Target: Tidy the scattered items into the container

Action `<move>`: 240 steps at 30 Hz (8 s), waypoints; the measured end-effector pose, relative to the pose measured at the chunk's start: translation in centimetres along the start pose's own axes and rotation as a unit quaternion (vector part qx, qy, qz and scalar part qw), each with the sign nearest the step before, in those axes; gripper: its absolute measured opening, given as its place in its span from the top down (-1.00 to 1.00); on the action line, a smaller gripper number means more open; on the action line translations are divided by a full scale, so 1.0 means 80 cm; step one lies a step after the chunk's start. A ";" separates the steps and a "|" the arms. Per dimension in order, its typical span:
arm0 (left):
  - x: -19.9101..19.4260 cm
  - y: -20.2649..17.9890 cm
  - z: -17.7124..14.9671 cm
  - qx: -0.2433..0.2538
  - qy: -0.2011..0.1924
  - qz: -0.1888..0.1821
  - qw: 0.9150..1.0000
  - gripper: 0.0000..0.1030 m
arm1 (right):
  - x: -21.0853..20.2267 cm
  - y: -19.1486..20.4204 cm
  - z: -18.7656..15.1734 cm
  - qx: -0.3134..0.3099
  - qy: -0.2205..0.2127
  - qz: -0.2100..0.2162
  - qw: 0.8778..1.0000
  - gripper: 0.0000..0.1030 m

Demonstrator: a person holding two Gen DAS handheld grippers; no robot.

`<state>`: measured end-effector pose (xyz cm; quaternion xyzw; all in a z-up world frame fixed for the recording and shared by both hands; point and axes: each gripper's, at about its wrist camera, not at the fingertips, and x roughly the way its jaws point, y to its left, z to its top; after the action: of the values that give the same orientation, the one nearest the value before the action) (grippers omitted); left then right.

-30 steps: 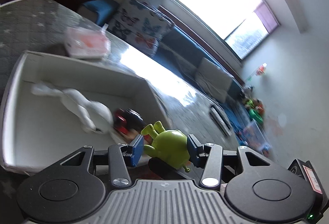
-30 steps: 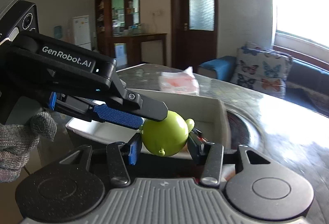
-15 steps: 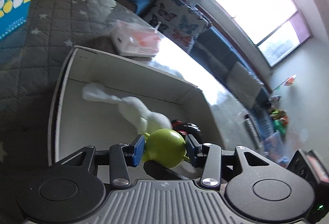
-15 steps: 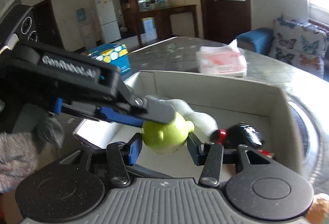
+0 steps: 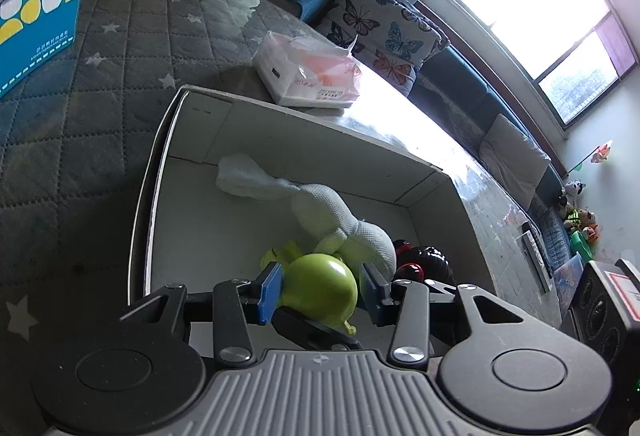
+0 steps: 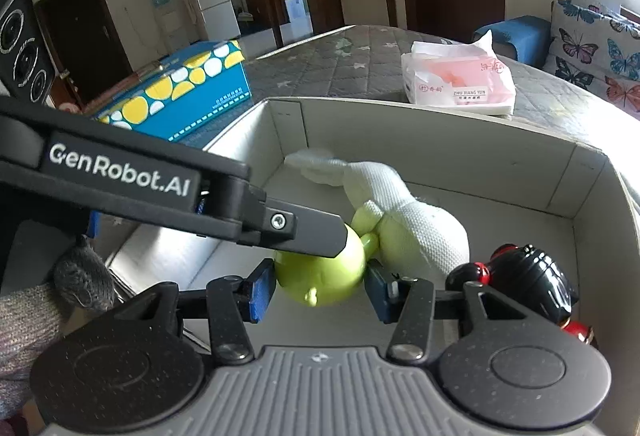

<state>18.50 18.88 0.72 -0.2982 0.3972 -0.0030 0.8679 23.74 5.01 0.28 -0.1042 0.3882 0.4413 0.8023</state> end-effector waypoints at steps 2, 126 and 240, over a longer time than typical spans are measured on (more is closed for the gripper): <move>-0.001 -0.001 -0.001 0.001 -0.002 0.000 1.000 0.12 | 0.000 -0.001 0.000 0.001 0.000 0.002 1.000 0.02; 0.045 -0.105 -0.110 0.101 0.057 -0.106 0.988 0.12 | -0.127 -0.066 -0.176 0.121 -0.105 -0.143 0.977 -0.17; -0.017 -0.015 -0.026 0.021 -0.015 -0.078 0.997 0.16 | -0.068 -0.037 -0.030 0.026 -0.051 -0.038 0.998 -0.16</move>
<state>16.41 17.10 1.20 -0.3095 0.3593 -0.0746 0.8772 23.10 -1.38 2.03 -0.0756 0.3542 0.4049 0.8396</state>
